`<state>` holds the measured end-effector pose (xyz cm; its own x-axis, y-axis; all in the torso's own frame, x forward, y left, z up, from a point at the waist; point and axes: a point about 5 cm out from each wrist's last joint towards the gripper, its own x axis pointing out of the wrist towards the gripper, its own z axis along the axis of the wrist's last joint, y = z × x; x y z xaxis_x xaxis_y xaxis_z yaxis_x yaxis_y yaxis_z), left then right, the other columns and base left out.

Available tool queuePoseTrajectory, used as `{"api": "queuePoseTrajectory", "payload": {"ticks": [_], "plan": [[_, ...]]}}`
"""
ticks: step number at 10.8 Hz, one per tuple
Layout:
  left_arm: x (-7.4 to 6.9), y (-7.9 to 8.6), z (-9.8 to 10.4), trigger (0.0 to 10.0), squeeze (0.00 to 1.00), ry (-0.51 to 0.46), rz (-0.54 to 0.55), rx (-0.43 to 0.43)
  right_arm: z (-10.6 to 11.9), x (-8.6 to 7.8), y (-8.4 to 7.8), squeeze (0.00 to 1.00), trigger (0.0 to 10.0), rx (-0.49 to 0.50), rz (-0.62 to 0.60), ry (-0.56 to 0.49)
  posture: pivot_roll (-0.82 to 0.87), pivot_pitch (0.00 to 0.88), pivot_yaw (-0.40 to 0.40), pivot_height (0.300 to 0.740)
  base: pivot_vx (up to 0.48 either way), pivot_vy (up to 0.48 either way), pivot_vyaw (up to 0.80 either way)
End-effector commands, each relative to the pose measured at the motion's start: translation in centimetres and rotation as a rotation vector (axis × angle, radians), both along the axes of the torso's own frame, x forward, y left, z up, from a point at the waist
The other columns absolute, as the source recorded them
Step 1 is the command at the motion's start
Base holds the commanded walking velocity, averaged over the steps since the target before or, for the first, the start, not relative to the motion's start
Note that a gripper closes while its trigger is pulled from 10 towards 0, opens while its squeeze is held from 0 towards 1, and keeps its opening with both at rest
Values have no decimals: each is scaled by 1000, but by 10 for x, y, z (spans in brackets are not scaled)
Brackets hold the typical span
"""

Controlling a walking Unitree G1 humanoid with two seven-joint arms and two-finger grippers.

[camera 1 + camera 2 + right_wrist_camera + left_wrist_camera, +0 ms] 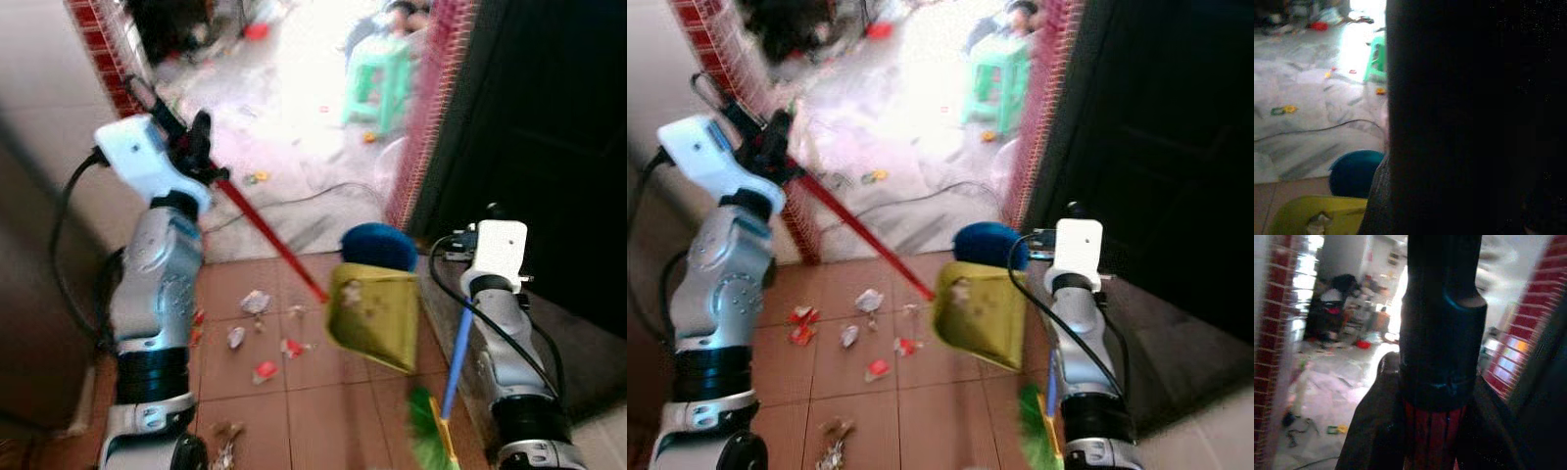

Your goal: Sweep floor

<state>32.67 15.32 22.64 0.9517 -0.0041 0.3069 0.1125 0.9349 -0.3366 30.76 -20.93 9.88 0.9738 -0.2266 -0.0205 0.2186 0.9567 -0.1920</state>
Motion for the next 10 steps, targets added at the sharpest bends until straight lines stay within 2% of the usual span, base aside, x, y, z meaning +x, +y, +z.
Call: {"api": "queuePoseTrajectory", "payload": {"ticks": [1, 10], "plan": [[-6, 18, 28, 10000, 0, -118, 94, -2, 9, 5, 10, 0, 10000, 0, 42, -39, -88, 0, 38, 740, 480, 0, 0], [-2, 24, 35, 10000, 0, -137, 158, 19, 8, 6, 11, 0, 10000, -4, 56, -34, -80, 0, 34, 740, 480, 0, 0]]}}
